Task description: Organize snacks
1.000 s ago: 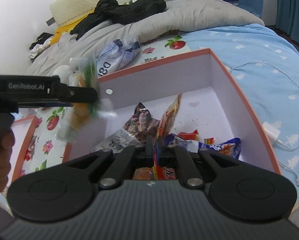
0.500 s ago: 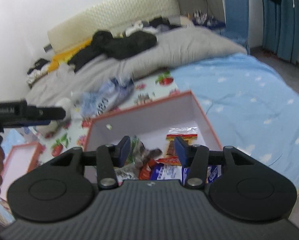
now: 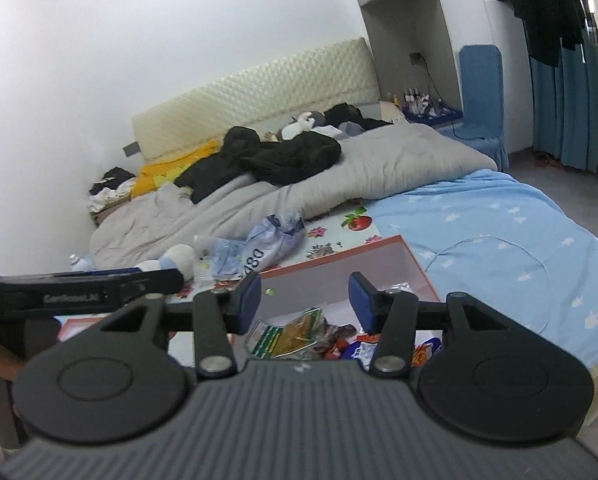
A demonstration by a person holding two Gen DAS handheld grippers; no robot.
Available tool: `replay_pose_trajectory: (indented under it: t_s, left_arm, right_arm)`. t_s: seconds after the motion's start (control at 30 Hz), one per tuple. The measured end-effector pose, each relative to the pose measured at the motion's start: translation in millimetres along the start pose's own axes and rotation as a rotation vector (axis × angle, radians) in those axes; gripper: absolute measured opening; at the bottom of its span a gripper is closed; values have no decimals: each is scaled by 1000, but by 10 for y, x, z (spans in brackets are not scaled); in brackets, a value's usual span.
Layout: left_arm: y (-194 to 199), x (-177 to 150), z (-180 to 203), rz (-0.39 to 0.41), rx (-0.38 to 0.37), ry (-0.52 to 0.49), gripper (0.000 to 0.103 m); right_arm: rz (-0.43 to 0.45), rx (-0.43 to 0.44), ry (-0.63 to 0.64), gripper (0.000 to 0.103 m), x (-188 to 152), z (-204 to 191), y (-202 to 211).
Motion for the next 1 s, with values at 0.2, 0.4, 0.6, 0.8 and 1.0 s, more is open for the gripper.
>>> replay_pose_trajectory:
  t_s: [0.2, 0.4, 0.6, 0.8, 1.0]
  left_arm:
    - [313, -153, 125, 43, -1, 5, 83]
    - [474, -397, 212, 41, 2, 5, 83]
    - [525, -666, 296, 26, 25, -16, 83]
    - [569, -862, 320, 18, 36, -11, 83]
    - [513, -1035, 340, -7, 54, -11, 83]
  right_arm:
    - [26, 3, 9, 52, -216, -32, 191]
    - [24, -15, 6, 52, -399, 14, 262]
    - [22, -29, 13, 52, -601, 68, 325]
    - [12, -55, 3, 52, -819, 87, 378]
    - [8, -94, 49, 52, -934, 80, 337]
Point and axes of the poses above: each gripper's, at about its wrist camera, not at the fingertips, and y roughly against the way its jaws point, z to its right, x to its top, the point moved 4 cm from there along -y, roughly the way its jaws point, and after that the axes turned 13 degrees about -y, right-handed, at the moved point
